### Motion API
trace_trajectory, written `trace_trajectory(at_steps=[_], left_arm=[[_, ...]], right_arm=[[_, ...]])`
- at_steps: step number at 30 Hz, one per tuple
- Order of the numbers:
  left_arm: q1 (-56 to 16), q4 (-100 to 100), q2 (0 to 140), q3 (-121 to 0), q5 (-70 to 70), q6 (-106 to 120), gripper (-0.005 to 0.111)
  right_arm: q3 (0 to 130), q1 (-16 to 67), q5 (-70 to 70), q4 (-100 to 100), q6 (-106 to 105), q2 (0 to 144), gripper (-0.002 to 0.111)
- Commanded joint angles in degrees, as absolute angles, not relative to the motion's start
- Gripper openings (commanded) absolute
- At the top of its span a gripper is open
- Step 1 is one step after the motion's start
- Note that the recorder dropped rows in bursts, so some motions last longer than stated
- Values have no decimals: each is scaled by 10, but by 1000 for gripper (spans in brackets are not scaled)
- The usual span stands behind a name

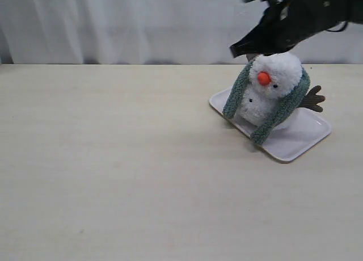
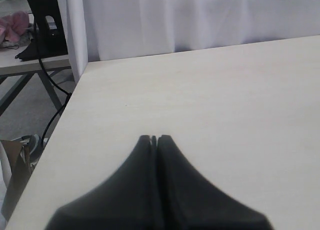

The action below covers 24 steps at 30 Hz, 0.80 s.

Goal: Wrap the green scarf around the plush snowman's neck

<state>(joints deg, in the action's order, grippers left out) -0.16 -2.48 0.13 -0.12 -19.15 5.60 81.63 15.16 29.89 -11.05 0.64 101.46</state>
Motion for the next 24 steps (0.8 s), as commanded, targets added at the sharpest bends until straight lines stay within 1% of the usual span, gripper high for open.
trace_trajectory(at_steps=[1, 5, 6, 9, 12, 17, 24], left_arm=[[-1, -24, 0, 0, -185, 55, 0], [-1, -24, 0, 0, -185, 55, 0], [-1, -24, 0, 0, -185, 55, 0], [-1, -24, 0, 0, -185, 55, 0], [-1, -24, 0, 0, -185, 55, 0], [-1, -24, 0, 0, -185, 55, 0], [-1, -24, 0, 0, -185, 55, 0]], right_arm=[[763, 68, 329, 0, -52, 929, 4], [698, -20, 318, 16, -43, 880, 4], [677, -55, 314, 31, -37, 872, 4], [630, -133, 314, 78, -39, 873, 4], [593, -185, 315, 139, -62, 901, 4], [569, -208, 305, 205, -125, 973, 4], [570, -208, 215, 230, -129, 1064, 4]])
